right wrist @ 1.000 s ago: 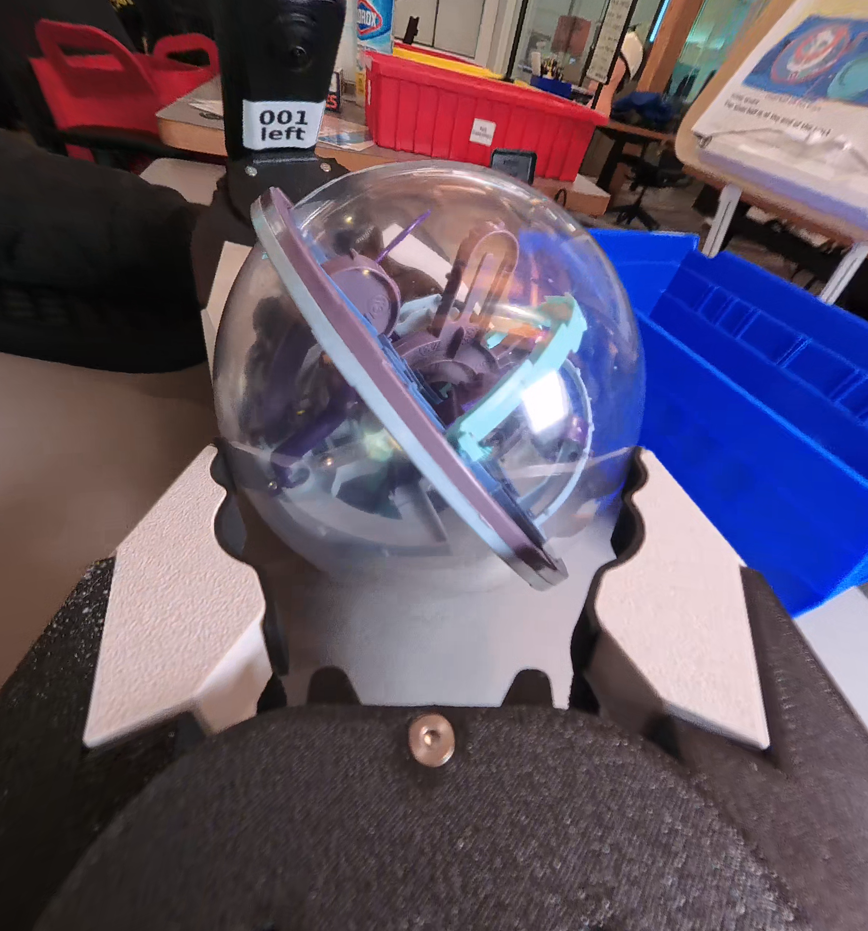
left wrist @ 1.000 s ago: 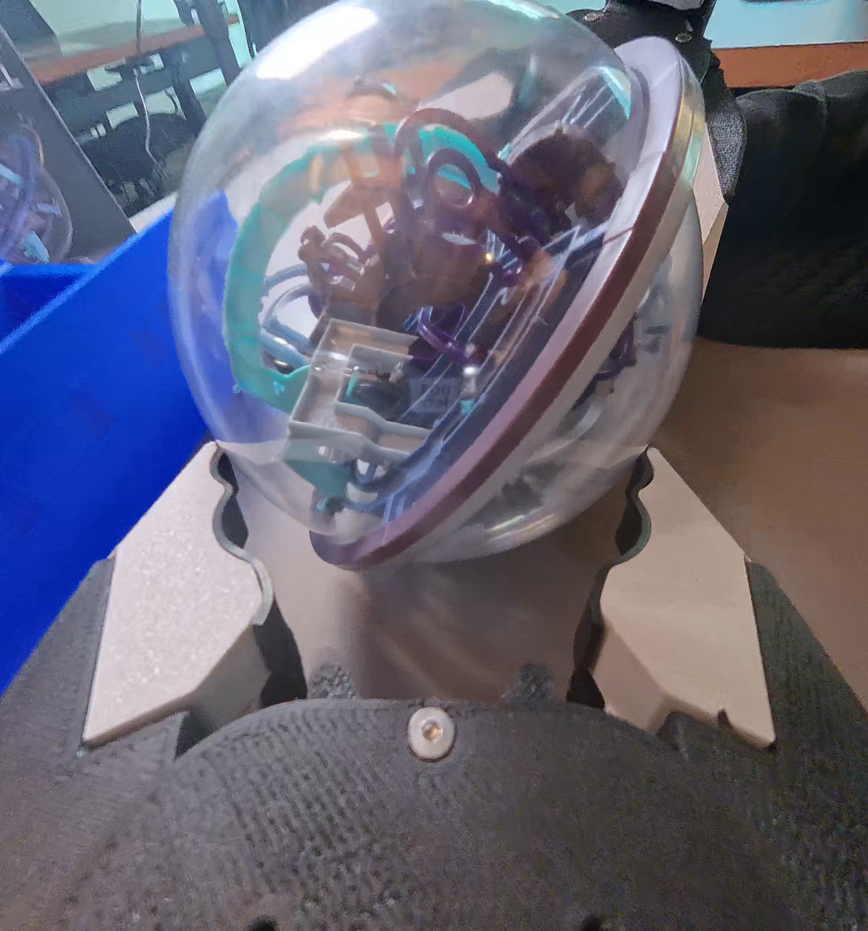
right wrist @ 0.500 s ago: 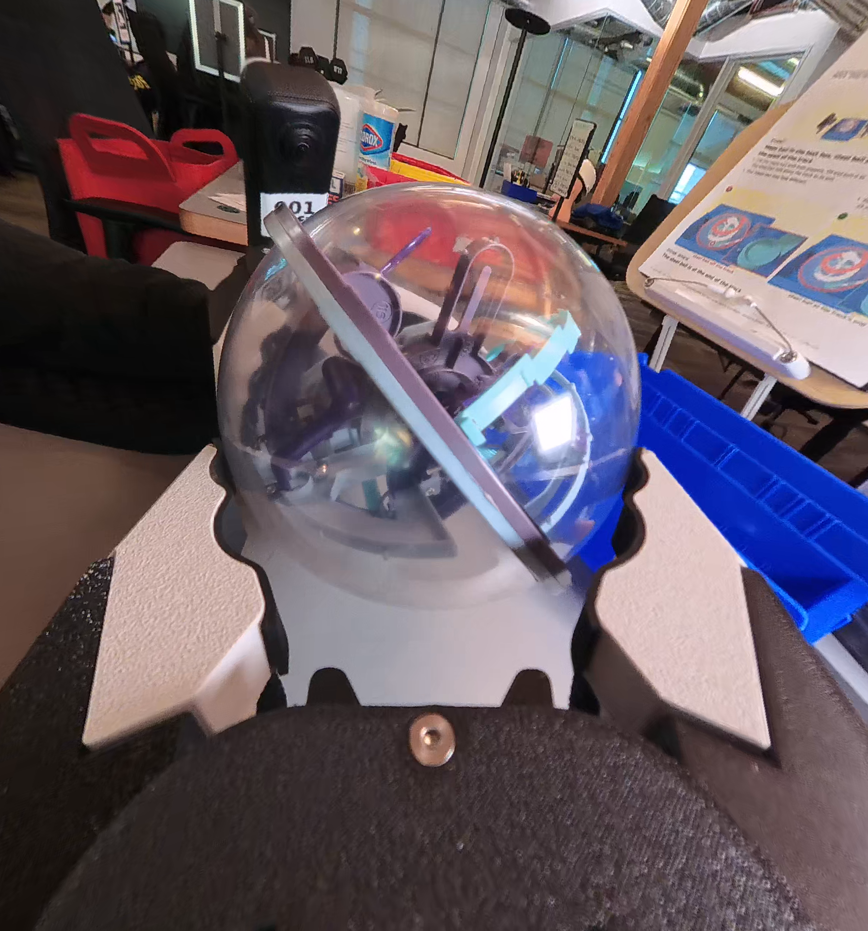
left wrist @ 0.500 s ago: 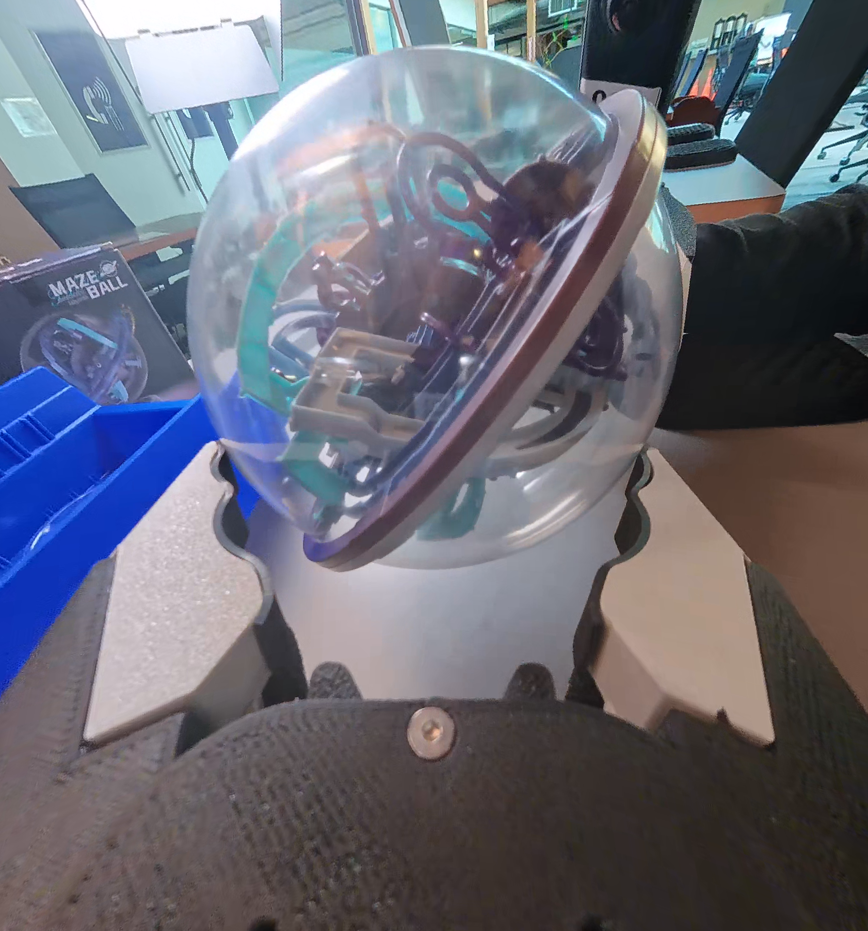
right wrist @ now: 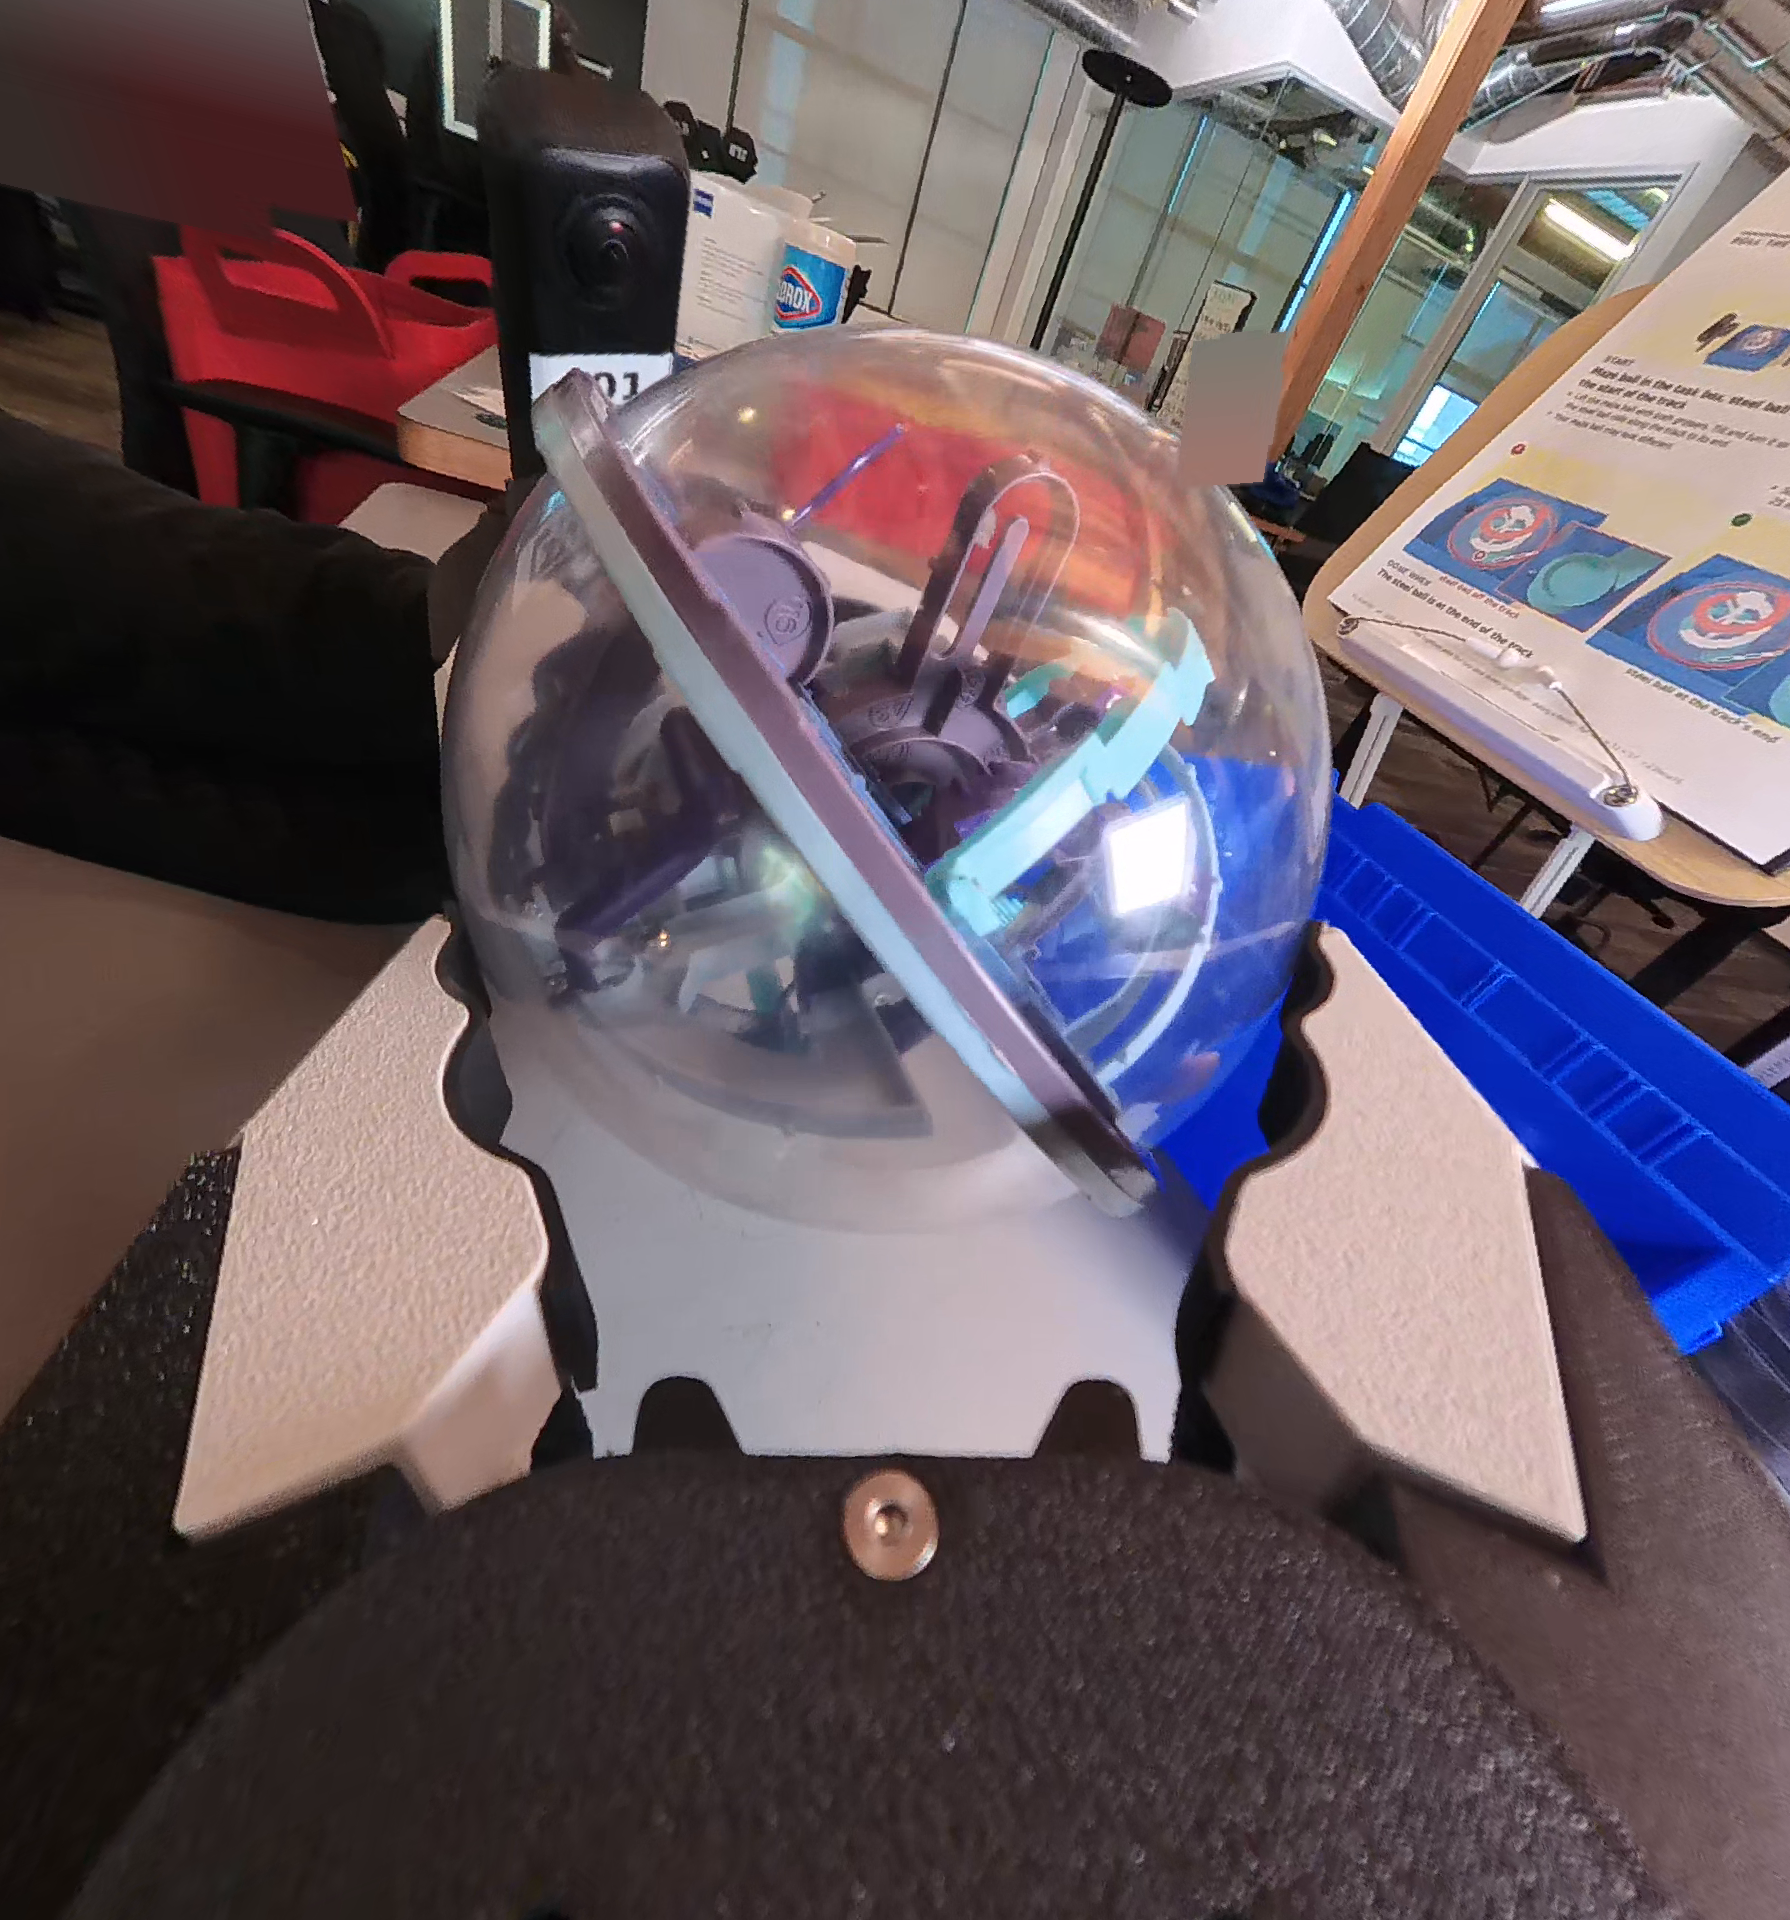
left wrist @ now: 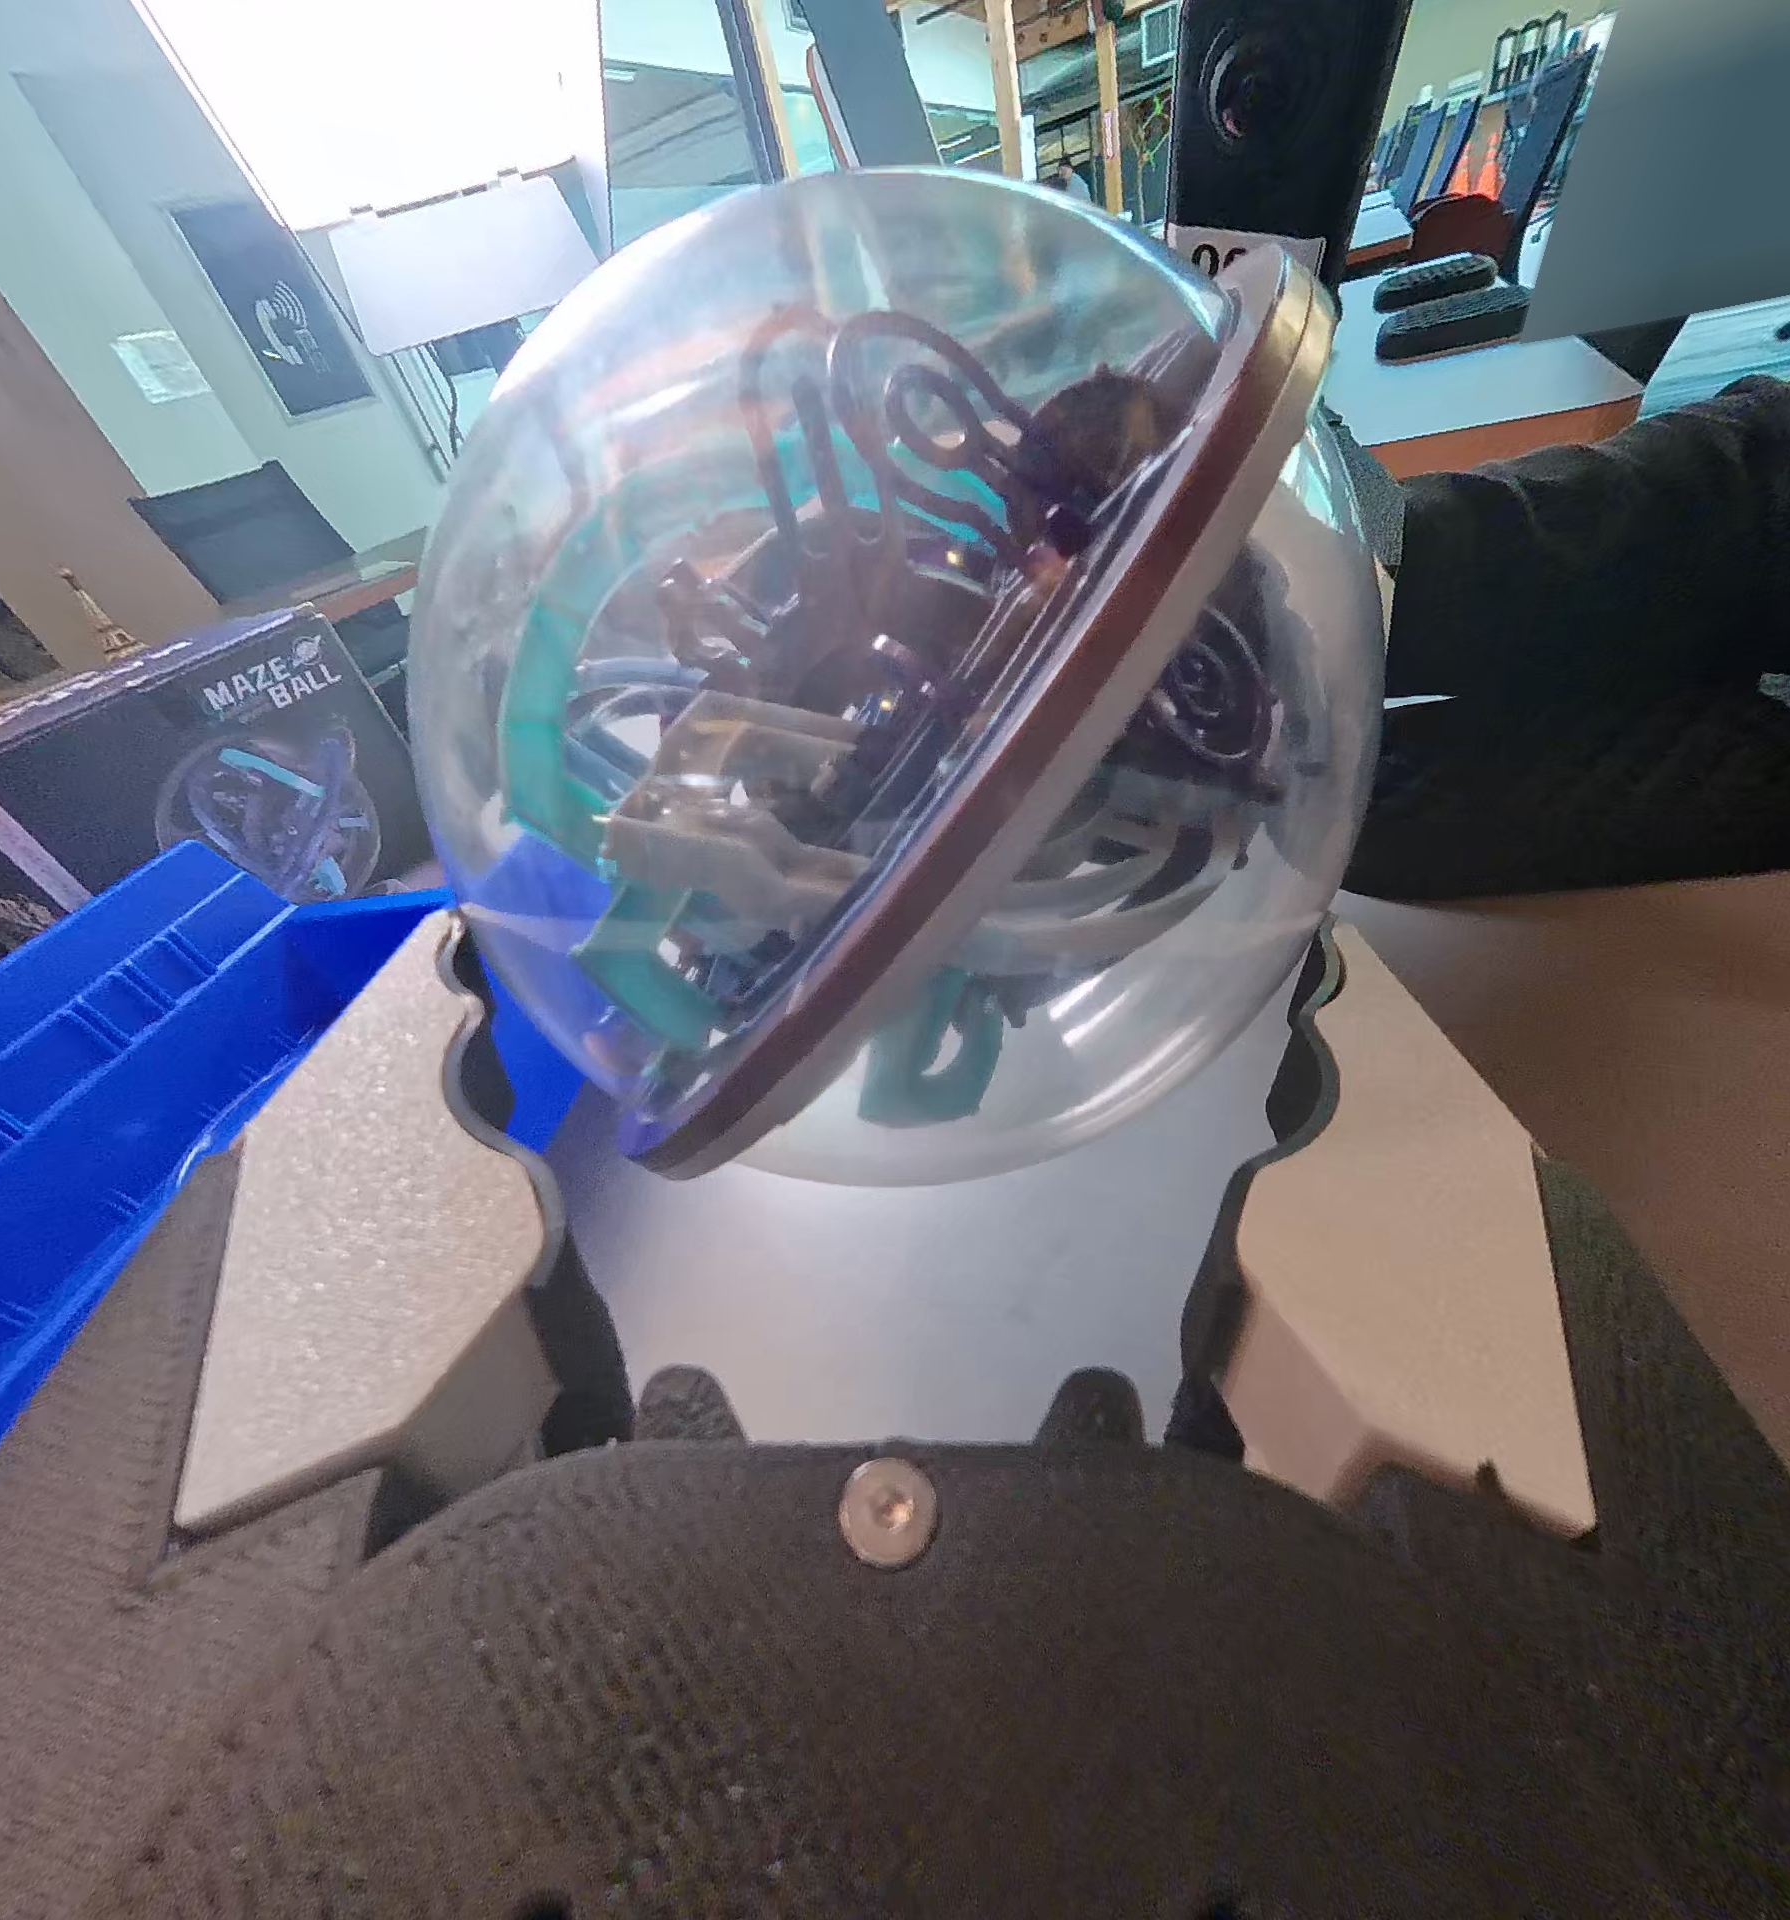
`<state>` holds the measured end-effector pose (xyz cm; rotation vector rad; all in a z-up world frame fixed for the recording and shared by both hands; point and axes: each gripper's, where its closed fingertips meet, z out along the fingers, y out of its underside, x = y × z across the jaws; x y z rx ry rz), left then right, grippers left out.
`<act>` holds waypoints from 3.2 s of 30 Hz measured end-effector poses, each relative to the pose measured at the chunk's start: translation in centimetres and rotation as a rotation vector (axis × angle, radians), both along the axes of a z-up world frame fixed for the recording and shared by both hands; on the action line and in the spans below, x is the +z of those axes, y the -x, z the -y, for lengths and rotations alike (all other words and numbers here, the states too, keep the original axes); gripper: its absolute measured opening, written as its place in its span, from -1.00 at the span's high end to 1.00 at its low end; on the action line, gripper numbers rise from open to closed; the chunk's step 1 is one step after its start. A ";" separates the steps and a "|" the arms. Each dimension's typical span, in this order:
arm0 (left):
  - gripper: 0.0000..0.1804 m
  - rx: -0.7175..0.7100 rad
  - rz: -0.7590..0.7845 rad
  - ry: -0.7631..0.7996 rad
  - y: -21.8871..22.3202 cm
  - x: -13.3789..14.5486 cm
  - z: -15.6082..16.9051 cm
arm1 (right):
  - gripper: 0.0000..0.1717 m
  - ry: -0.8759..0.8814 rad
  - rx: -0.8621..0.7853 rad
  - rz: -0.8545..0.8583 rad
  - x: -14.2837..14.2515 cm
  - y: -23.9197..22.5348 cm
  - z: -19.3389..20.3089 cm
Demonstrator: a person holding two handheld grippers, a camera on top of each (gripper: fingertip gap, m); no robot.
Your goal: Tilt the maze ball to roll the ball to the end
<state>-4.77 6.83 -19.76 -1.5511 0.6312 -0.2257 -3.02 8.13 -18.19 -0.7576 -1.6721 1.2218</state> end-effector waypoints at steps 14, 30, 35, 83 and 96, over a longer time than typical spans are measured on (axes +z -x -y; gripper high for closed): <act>-0.63 -0.102 0.105 0.030 0.5 0.2 1.5 | -0.64 -0.095 -0.019 -0.003 -0.9 0.2 0.9; -0.63 -0.178 0.147 0.009 0.2 0.7 2.6 | -0.64 -0.093 -0.033 -0.099 0.2 -0.1 2.3; -0.63 -0.210 0.183 0.055 0.4 0.3 2.9 | -0.62 -0.070 -0.021 -0.091 -0.1 -0.1 2.5; -0.61 -0.040 0.295 0.263 1.8 -3.2 1.5 | -0.64 0.205 -0.079 0.238 -5.4 1.5 1.4; -0.59 -0.136 0.339 0.296 2.4 -3.8 2.1 | -0.60 0.129 -0.018 0.217 -5.9 1.1 1.6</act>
